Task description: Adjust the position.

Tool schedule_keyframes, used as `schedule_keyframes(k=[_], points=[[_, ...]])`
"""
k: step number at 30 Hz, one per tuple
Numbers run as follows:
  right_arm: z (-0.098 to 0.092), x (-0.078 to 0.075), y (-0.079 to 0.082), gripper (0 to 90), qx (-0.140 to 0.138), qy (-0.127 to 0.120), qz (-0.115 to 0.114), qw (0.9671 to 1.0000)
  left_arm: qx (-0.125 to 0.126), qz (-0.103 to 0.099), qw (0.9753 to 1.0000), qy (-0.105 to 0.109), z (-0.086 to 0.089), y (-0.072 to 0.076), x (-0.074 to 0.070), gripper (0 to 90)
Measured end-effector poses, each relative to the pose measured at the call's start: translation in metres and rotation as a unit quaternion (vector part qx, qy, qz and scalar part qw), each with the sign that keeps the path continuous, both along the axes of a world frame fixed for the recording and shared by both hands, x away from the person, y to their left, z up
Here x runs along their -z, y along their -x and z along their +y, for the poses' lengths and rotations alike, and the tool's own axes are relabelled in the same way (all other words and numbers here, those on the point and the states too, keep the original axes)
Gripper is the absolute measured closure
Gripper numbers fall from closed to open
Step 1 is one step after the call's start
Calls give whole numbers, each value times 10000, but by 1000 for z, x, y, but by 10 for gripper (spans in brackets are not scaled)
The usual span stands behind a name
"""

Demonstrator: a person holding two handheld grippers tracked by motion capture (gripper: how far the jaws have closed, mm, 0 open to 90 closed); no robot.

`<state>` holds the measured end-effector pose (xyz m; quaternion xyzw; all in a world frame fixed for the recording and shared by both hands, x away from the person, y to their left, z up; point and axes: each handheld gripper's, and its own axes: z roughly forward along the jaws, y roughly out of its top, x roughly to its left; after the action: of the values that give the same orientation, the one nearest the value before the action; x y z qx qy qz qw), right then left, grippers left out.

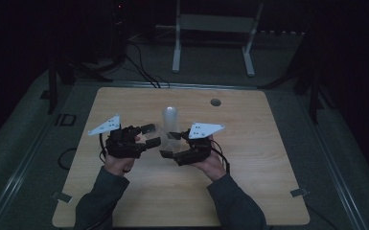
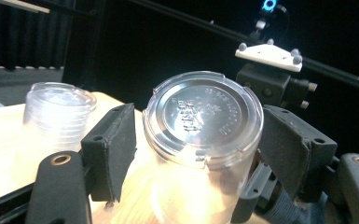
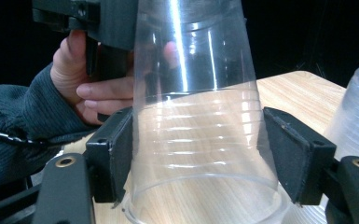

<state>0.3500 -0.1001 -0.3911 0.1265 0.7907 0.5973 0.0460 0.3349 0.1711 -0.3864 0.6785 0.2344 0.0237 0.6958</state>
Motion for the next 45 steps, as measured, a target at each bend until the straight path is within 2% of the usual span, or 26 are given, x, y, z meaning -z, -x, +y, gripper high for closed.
schedule_keyframes(k=[6, 8, 11, 20, 21, 31, 36, 45], points=[[-4, 1, -2, 291, 38, 117, -3, 9999, -3, -116, 9995, -280, 0, 3, -3, 283], [-4, 1, -2, 291, 48, 151, -14, 9999, -3, -116, 9995, -280, 0, 3, -3, 283], [-6, 1, -3, 291, 57, 241, -38, 9997, -12, -183, 9987, -481, 0, 4, -3, 282], [-10, 0, -4, 291, 35, 433, -90, 9990, -37, -194, 9981, -578, 4, 4, -3, 282], [-11, -1, -4, 291, 26, 499, -112, 9987, -50, -219, 9975, -676, 5, 4, -3, 282], [-15, -4, -6, 292, -12, 747, -209, 9970, -101, -223, 9954, -924, 6, 4, -1, 282], [-16, -5, -5, 292, 25, 998, -287, 9946, -117, -218, 9936, -1102, 6, 4, 0, 282], [-18, -8, -6, 295, -3, 1292, -439, 9906, -108, -245, 9916, -1265, 4, 5, -1, 281]])
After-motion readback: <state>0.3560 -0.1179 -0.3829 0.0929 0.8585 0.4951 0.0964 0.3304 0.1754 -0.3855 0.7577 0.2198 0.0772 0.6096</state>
